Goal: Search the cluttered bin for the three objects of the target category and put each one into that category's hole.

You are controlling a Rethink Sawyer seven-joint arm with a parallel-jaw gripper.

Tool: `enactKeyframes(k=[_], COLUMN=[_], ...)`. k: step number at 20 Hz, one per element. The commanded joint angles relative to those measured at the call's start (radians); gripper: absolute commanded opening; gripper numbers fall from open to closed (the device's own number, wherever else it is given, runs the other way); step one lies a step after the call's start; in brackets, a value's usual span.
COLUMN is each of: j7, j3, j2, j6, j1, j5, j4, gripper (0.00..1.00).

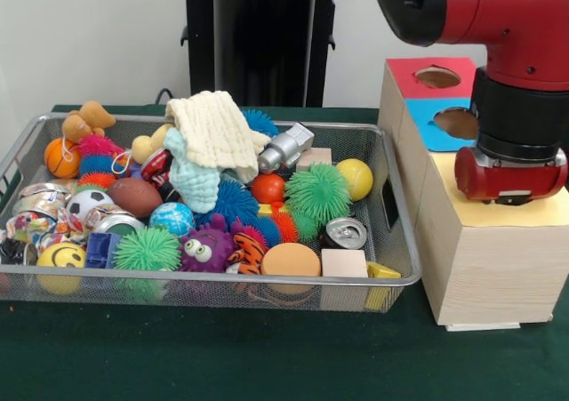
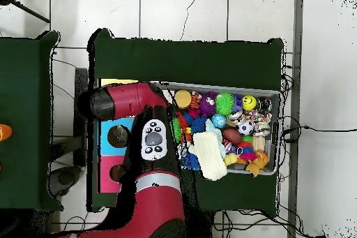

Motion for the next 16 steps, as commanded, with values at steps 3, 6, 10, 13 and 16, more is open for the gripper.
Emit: enactKeyframes(k=[3,6,10,13,16], j7=[-0.05,-0.051,-0.033,-0.008,0.011], j3=[0.111,0.125,0.124,0.123,0.11], j2=[0.099,0.065,0.003,-0.068,-0.132], j6=[-0.026,0.004,0.051,0.086,0.144], j1=[-0.137,-0.15,-0.147,-0.14,-0.125], j5=[-0.086,-0.083,-0.079,-0.06,-0.039], j4=[0.207,0.235,0.27,0.297,0.308], gripper=[1.0,1.0,1.0,1.0,1.0])
